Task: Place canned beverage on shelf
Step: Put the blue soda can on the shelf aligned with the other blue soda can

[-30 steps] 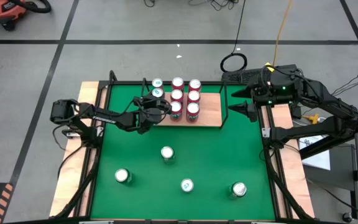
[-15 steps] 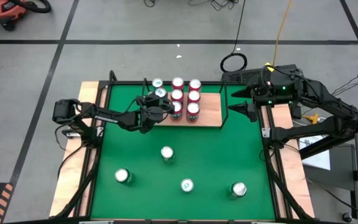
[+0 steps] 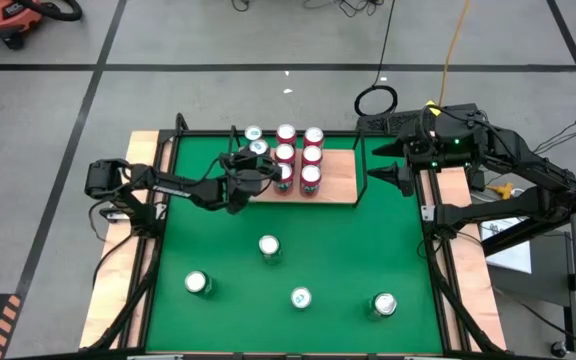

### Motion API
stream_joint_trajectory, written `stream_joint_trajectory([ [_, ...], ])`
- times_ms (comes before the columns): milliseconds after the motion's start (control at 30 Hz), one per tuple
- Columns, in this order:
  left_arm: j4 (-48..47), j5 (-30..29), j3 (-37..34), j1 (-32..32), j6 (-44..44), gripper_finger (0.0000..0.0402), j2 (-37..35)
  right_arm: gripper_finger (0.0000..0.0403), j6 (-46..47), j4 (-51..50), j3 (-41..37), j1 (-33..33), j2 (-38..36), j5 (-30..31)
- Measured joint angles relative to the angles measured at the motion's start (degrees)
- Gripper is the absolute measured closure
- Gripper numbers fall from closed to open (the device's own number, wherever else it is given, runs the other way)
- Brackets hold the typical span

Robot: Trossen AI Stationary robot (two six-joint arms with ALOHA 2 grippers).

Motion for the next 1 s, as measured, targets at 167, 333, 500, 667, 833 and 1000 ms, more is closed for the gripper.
stream_joint_trajectory([
  [167,1.5,-0.3,4.3,-0.1,9.2,0.0155,-0.2,0.0087,0.0,0.0,0.0,0.0,0.0,0.0],
  [333,-3.4,-1.1,6.2,0.1,9.4,0.0155,-0.2,0.0087,0.0,0.0,0.0,0.0,0.0,0.0],
  [500,-15.1,-1.6,6.2,0.2,-3.2,0.0155,-0.2,0.0087,0.0,0.0,0.0,0.0,0.0,0.0],
  [667,-21.8,1.0,6.2,0.2,-11.4,0.0155,-0.2,0.0087,-0.4,0.0,0.0,0.0,0.0,0.1],
  [833,-22.3,1.6,6.2,0.2,-11.0,0.0155,-0.2,0.0087,-0.9,0.0,0.0,0.0,0.0,0.1],
  [1000,-23.5,1.8,6.2,0.3,-11.2,0.0155,0.6,0.0087,-0.9,0.0,0.0,0.0,0.0,0.1],
])
